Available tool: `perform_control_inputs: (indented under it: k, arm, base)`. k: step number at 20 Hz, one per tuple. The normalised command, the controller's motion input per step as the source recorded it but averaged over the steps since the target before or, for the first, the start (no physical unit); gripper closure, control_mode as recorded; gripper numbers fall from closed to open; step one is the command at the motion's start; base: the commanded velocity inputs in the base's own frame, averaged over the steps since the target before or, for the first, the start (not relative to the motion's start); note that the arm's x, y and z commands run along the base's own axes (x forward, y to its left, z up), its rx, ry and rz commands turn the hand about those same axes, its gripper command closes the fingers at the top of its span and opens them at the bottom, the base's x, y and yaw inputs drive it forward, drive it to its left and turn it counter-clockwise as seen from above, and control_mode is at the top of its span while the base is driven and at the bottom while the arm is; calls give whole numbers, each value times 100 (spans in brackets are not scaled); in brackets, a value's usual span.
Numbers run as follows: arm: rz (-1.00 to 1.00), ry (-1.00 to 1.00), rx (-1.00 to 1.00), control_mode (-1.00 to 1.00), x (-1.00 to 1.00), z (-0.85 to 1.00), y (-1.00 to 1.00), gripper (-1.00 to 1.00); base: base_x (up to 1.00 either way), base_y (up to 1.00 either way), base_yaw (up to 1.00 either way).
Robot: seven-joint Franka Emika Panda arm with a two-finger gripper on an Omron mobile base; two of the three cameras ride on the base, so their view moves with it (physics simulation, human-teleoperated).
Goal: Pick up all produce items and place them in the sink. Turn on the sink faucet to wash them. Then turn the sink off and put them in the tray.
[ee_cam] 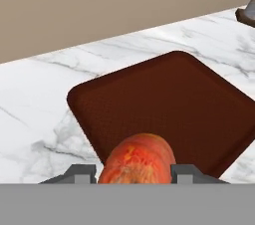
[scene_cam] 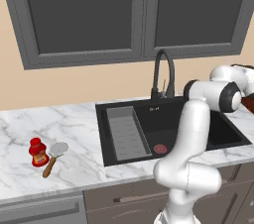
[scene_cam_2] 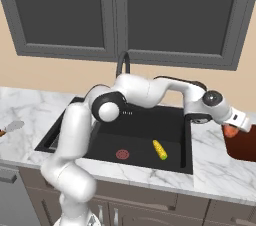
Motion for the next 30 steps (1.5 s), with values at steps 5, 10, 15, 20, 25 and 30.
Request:
perform_control_inputs:
  k: [5, 10, 15, 20, 25, 30]
  arm:
    - [-2, 1, 1, -100, 0, -10, -43, 100]
    - [0, 8, 0, -100, 0, -27, -21, 100]
    - [0, 11, 0, -100, 1, -21, -6, 100]
    - [0, 8, 0, -100, 11, -11, -9, 100]
    - [0, 2, 0, -100, 9, -12, -1, 100]
    - [0, 0, 1, -100, 0, -22, -6, 100]
  base:
    - [0, 0, 0]
    - [0, 0, 0]
    - [0, 0, 0]
    - [0, 0, 0]
    - [0, 0, 0]
    - [0, 0, 0]
